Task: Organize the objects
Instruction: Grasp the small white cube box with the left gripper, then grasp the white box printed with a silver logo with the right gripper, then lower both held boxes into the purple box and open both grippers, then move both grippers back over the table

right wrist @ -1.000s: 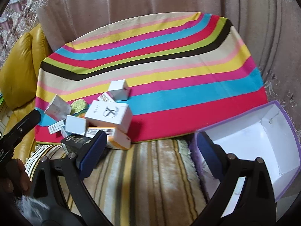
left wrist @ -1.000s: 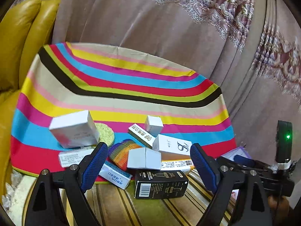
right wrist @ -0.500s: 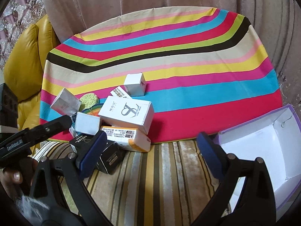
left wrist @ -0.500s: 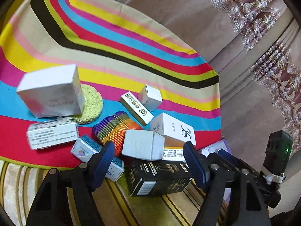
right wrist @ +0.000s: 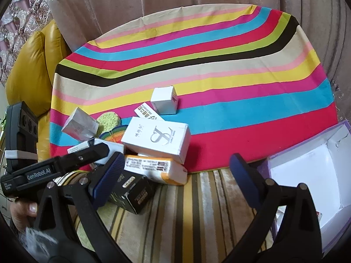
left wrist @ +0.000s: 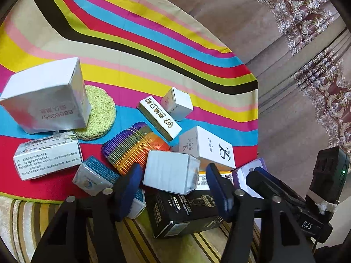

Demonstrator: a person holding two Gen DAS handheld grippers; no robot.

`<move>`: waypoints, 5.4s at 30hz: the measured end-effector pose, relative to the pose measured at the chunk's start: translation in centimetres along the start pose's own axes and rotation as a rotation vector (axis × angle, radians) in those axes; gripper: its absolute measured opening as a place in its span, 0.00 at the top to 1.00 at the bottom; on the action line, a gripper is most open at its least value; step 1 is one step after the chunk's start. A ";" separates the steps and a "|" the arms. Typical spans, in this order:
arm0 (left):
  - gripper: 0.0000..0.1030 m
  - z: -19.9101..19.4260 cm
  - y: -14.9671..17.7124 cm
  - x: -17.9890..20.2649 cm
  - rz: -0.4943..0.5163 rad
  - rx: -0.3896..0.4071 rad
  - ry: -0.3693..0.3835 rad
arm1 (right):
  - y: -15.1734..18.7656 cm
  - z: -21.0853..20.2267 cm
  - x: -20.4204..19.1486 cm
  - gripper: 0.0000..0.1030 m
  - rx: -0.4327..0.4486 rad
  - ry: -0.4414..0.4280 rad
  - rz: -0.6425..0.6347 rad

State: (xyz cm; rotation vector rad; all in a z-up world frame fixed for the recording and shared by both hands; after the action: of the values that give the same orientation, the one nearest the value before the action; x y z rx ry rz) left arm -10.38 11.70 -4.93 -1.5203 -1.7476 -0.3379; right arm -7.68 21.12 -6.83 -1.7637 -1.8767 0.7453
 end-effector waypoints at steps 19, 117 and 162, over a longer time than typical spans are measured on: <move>0.56 -3.7 -0.7 -1.3 -0.063 0.148 0.043 | -1.8 2.4 -1.8 0.05 -0.015 0.008 0.005; 0.51 10.2 10.3 19.4 0.344 -0.090 0.100 | 11.6 -7.9 25.1 0.13 -0.043 0.414 0.530; 0.24 -2.9 1.6 8.0 0.097 0.271 0.007 | 5.7 -4.4 11.8 0.10 -0.043 0.228 0.249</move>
State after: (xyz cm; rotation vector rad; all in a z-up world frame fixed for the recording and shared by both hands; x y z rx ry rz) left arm -7.68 15.97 2.14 -1.3984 -1.6334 -0.0536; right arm -1.41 33.42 -7.68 -2.0403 -1.5536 0.5639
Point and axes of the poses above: each gripper's, at about its wrist camera, not at the fingertips, and z roughly the way its jaws point, x to its right, y to its underside, the point moved 10 cm from there along z, roughly the way its jaws point, and after that the axes turned 15 degrees about -z, right-handed, at the moved point
